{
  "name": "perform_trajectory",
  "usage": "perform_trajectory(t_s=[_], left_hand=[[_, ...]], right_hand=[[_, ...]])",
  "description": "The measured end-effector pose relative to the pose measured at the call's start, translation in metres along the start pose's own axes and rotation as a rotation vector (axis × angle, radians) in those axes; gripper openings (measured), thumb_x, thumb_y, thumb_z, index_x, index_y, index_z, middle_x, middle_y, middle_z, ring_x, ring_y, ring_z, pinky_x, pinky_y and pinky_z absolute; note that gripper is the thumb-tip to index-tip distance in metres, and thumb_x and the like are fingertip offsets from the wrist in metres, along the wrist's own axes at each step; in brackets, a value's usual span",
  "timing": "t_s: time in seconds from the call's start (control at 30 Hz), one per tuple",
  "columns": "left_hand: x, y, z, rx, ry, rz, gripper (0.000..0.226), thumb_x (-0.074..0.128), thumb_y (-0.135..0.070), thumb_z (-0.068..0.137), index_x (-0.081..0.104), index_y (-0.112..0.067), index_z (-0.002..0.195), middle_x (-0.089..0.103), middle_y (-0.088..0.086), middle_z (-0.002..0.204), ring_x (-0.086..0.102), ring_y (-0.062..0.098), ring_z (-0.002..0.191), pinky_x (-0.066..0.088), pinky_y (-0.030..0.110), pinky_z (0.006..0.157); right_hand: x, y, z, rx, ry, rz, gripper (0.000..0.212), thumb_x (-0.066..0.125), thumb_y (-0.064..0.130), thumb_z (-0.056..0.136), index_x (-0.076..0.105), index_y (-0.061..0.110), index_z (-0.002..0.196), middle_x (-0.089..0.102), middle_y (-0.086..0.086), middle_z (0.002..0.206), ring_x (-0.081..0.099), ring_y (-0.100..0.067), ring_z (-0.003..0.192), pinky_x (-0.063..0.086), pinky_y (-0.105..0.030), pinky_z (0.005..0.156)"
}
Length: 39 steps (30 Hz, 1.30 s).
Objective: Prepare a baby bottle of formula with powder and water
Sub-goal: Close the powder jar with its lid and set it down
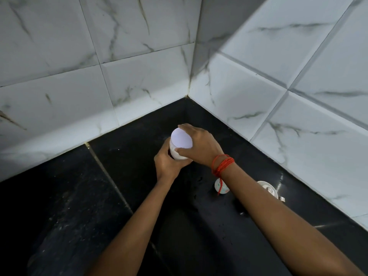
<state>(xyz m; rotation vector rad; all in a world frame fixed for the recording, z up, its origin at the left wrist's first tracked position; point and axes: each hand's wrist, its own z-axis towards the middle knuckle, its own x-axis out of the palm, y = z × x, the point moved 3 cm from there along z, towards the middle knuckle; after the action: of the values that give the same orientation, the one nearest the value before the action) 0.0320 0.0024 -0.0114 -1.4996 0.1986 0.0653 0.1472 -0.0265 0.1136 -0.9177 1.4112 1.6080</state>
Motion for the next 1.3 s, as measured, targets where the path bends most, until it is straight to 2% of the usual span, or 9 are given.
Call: perform_trajectory(t_s=[0.07,0.17,0.23,0.5,0.7,0.87,1.07,1.17,1.3], left_hand=[[0.012,0.002,0.009,0.01,0.021,0.042,0.073,0.102,-0.028,0.055,0.062,-0.04,0.116,0.07,-0.021,0.107,0.065,-0.01,0.1,0.056,0.018,0.089],[0.034,0.011,0.026,0.002,0.024,0.132,0.087,0.1,-0.04,0.05,0.063,-0.022,0.127,0.071,-0.001,0.124,0.068,0.015,0.113,0.057,0.036,0.099],[0.048,0.02,0.034,-0.029,0.024,0.179,0.094,0.102,-0.038,0.05,0.061,-0.015,0.132,0.068,0.005,0.13,0.065,0.023,0.121,0.053,0.035,0.102],[0.056,0.053,0.031,-0.123,-0.039,0.183,0.108,0.105,-0.026,0.053,0.051,-0.01,0.145,0.061,0.01,0.143,0.056,0.029,0.135,0.049,0.044,0.113],[0.045,0.056,0.004,-0.153,-0.072,0.247,0.119,0.1,-0.027,0.064,0.032,-0.006,0.159,0.04,0.016,0.162,0.036,0.032,0.152,0.03,0.045,0.126],[0.04,0.056,-0.05,-0.053,-0.034,0.424,0.088,0.083,-0.032,0.088,0.037,-0.001,0.157,0.043,0.02,0.159,0.038,0.036,0.15,0.032,0.047,0.125],[0.041,0.072,-0.098,0.166,0.234,0.885,0.082,0.057,-0.059,0.099,0.037,-0.007,0.159,0.033,0.016,0.168,0.026,0.032,0.158,0.017,0.046,0.13],[0.038,0.079,-0.108,0.235,0.319,1.056,0.082,0.038,-0.067,0.102,0.032,-0.013,0.162,0.022,0.012,0.173,0.016,0.028,0.161,0.01,0.046,0.131],[0.036,0.078,-0.109,0.245,0.309,1.086,0.08,0.033,-0.068,0.103,0.031,-0.015,0.163,0.022,0.009,0.173,0.014,0.025,0.162,0.009,0.045,0.132]], right_hand=[[0.004,-0.021,-0.002,0.086,-0.036,0.068,0.076,0.079,0.039,0.079,0.049,0.016,0.145,0.051,-0.001,0.15,0.049,-0.024,0.132,0.041,-0.034,0.11],[0.007,-0.046,-0.005,0.227,-0.11,0.156,0.067,0.079,0.041,0.081,0.056,0.016,0.139,0.059,-0.002,0.141,0.054,-0.022,0.127,0.043,-0.032,0.107],[0.009,-0.059,-0.01,0.282,-0.14,0.189,0.058,0.078,0.037,0.083,0.06,0.015,0.134,0.065,-0.003,0.134,0.06,-0.022,0.121,0.048,-0.035,0.103],[-0.008,-0.091,-0.046,0.344,-0.217,0.201,0.037,0.074,0.034,0.086,0.07,0.016,0.118,0.073,0.001,0.114,0.066,-0.016,0.108,0.054,-0.037,0.097],[-0.049,-0.108,-0.094,0.41,-0.262,0.174,0.035,0.073,0.034,0.087,0.071,0.016,0.117,0.073,0.002,0.113,0.065,-0.012,0.104,0.051,-0.028,0.096],[-0.065,-0.142,-0.142,0.557,-0.032,-0.025,0.052,0.074,0.04,0.086,0.063,0.015,0.129,0.067,-0.004,0.128,0.061,-0.022,0.119,0.048,-0.035,0.103],[-0.044,-0.167,-0.196,0.723,0.272,-0.195,0.082,0.07,0.065,0.075,0.051,0.02,0.139,0.057,-0.009,0.136,0.052,-0.033,0.127,0.047,-0.044,0.103],[-0.034,-0.169,-0.208,0.739,0.259,-0.246,0.093,0.064,0.084,0.064,0.053,0.023,0.133,0.058,-0.005,0.128,0.06,-0.03,0.116,0.052,-0.04,0.09],[-0.029,-0.17,-0.205,0.734,0.205,-0.376,0.094,0.054,0.093,0.063,0.058,0.02,0.122,0.065,-0.004,0.115,0.066,-0.028,0.102,0.044,-0.034,0.071]])
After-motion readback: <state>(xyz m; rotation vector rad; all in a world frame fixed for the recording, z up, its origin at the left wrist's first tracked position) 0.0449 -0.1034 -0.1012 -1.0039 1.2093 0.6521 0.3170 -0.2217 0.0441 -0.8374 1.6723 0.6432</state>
